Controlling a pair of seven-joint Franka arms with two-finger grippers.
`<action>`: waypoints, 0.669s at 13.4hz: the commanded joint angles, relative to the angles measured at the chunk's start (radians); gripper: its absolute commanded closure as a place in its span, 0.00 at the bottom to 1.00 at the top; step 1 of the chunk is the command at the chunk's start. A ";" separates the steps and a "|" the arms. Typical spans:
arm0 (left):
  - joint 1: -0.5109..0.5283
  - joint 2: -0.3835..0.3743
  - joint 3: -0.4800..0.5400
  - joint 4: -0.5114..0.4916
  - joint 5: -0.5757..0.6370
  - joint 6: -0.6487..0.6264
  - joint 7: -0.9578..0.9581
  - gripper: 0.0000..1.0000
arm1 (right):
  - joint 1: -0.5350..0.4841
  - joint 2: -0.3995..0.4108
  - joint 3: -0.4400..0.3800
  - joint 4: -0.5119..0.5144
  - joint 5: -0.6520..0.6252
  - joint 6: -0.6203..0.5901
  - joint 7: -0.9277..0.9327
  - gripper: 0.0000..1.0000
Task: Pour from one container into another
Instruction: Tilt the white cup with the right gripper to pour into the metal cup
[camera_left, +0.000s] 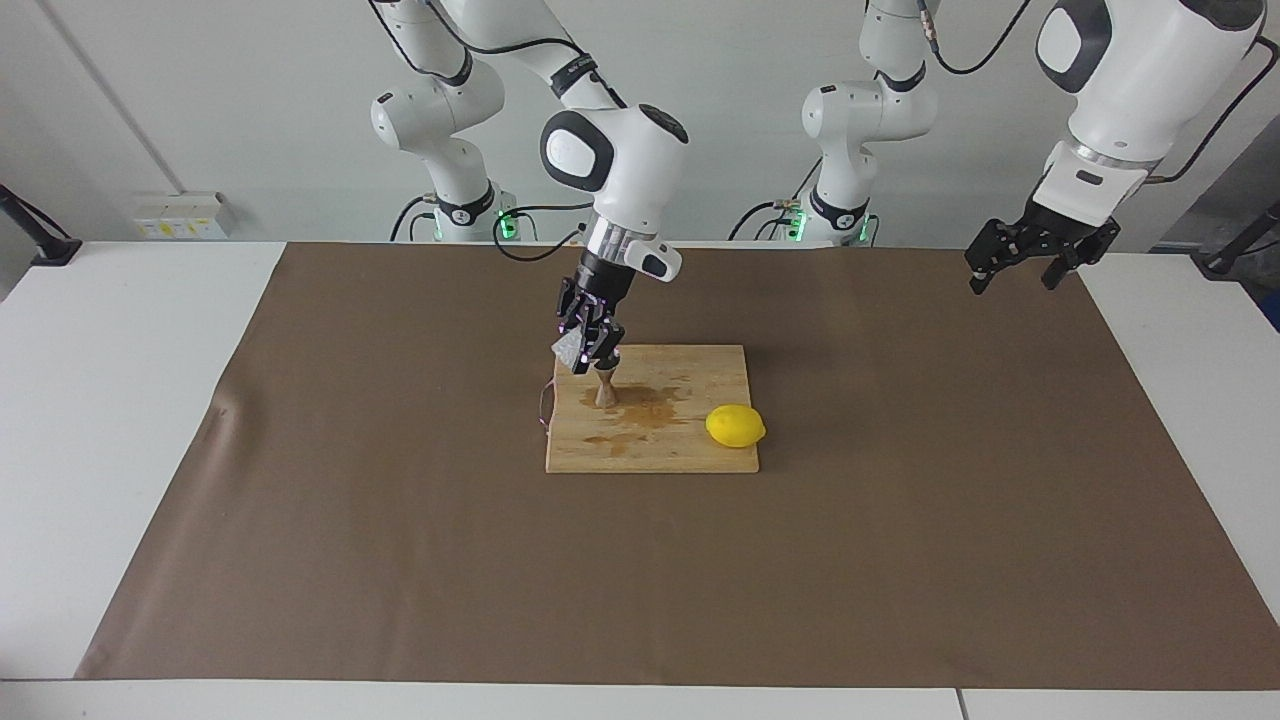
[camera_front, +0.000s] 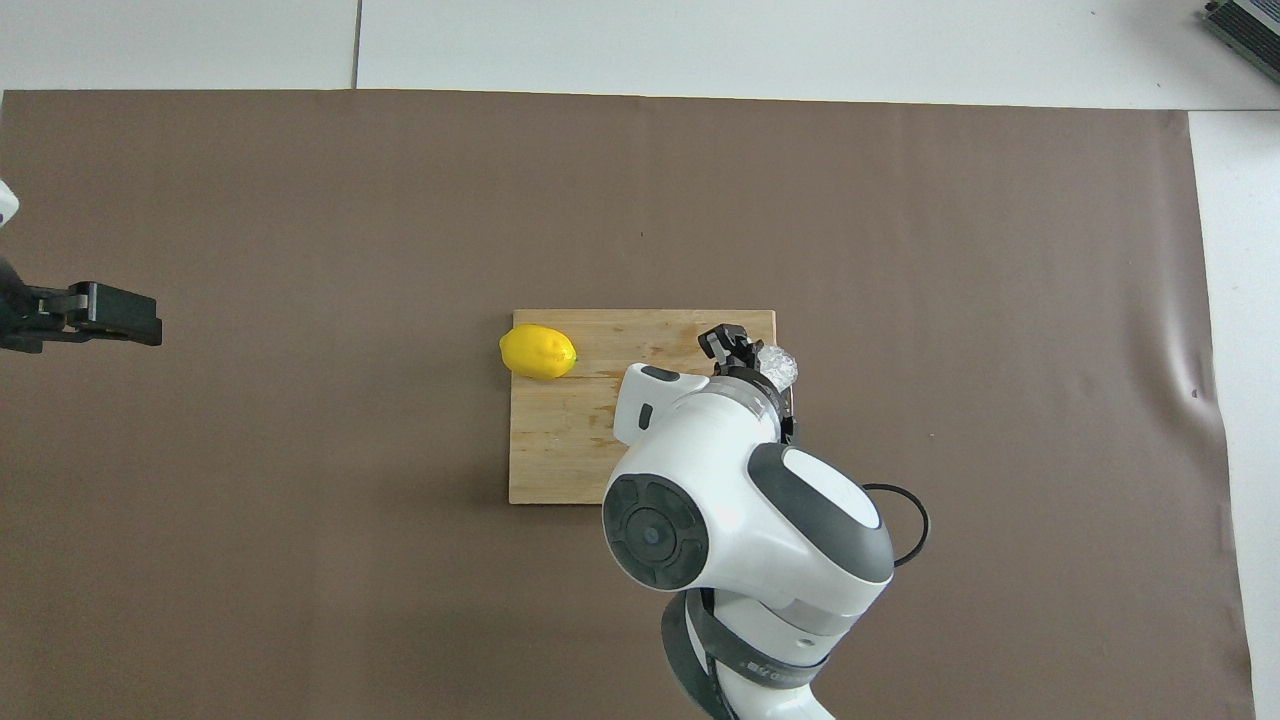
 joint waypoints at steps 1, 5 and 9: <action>0.007 -0.020 -0.001 -0.015 -0.011 -0.012 0.009 0.00 | -0.007 -0.016 0.011 -0.025 -0.043 0.001 0.010 1.00; 0.009 -0.020 -0.001 -0.015 -0.011 -0.012 0.009 0.00 | -0.007 -0.016 0.011 -0.024 -0.058 0.003 -0.009 1.00; 0.007 -0.020 -0.001 -0.013 -0.011 -0.012 0.009 0.00 | -0.007 -0.015 0.014 -0.019 -0.040 -0.002 -0.002 1.00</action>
